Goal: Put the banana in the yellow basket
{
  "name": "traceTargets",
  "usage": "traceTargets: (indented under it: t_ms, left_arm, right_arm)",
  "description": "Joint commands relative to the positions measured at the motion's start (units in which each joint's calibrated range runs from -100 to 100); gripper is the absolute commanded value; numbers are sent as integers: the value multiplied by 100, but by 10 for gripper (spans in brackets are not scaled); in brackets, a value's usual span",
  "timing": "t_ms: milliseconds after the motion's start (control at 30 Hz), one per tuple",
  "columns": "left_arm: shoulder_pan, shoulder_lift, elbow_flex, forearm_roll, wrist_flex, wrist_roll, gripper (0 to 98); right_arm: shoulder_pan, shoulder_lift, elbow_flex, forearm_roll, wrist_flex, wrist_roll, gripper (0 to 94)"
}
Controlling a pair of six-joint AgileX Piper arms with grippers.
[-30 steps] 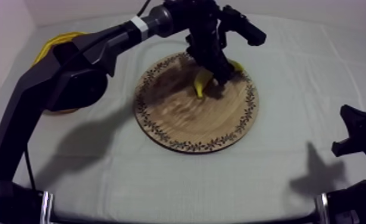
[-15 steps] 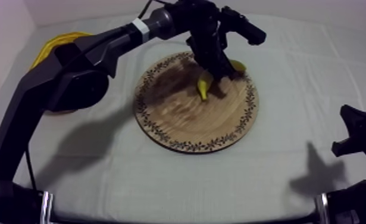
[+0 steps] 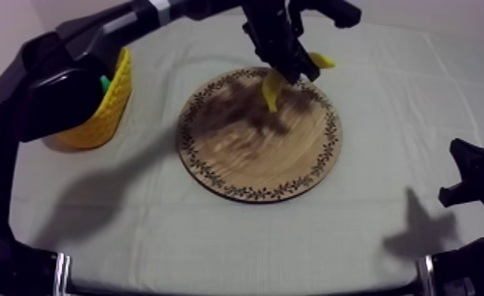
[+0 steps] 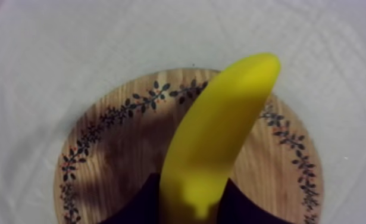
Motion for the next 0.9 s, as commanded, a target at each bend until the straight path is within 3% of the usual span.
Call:
traceTargets:
  t_ms: [0,467,867]
  left_arm:
    - [12,-506,140,-9,-7,32,157]
    - [-77,-1998,1786,27,16,414,173]
    - [-886,-3045,3461,4,48,619,156]
  right_arm:
    - [0,0,5,-2,5,-2,2]
    - [0,0,5,-2,5,-2,2]
    - [0,0,5,-2,5,-2,2]
